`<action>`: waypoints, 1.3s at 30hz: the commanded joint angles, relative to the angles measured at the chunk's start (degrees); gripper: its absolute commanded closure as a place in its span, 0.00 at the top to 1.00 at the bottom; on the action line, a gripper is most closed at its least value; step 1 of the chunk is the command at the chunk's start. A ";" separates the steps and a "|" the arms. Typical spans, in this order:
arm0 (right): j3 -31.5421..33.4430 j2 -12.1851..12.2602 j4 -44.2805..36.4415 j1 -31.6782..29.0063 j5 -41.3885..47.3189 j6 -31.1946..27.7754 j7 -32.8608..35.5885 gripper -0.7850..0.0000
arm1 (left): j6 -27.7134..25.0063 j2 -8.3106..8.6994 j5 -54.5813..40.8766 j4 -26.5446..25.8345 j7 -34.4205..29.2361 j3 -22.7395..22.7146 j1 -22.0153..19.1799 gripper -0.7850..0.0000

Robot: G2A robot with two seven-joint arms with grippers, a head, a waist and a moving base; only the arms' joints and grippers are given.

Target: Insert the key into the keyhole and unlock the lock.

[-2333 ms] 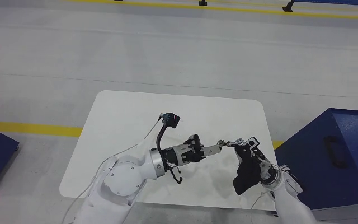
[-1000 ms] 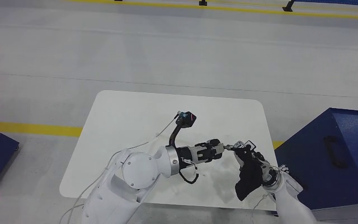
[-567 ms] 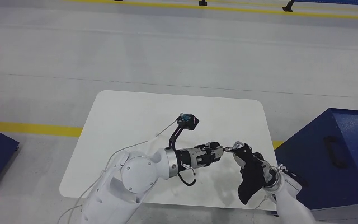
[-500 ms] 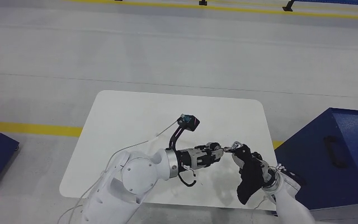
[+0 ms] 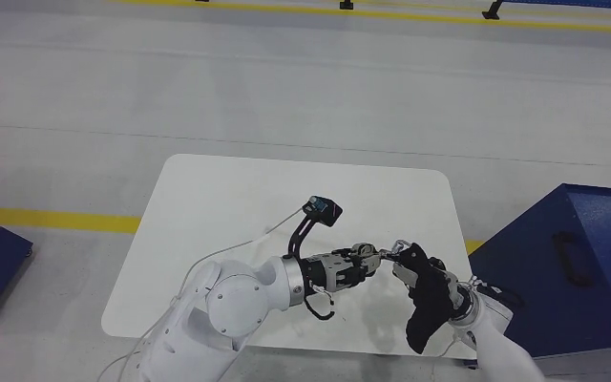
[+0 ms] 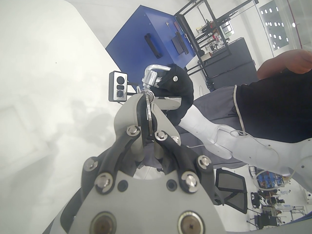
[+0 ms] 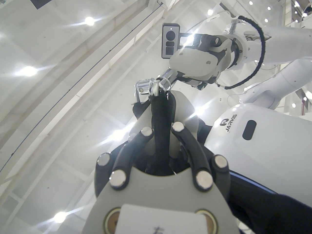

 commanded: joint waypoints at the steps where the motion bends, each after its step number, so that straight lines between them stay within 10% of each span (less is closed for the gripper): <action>1: -0.07 0.60 0.18 0.11 -0.52 -0.70 0.71 0.00 | -0.10 0.05 -0.35 -0.01 -0.12 -0.17 0.10 0.00; 3: -0.07 0.60 0.18 0.11 -0.52 -0.70 0.71 0.00 | 0.09 0.08 -0.90 0.37 -0.57 -0.15 0.21 0.00; 5: -0.07 0.60 0.18 0.11 -0.52 -0.70 0.71 0.00 | 0.06 0.09 -0.89 0.37 -0.65 -0.15 0.14 1.00; 39: 0.39 0.53 -1.75 -0.14 -3.01 -5.25 -1.09 0.00 | 0.06 0.09 -0.89 0.37 -0.65 -0.15 0.14 1.00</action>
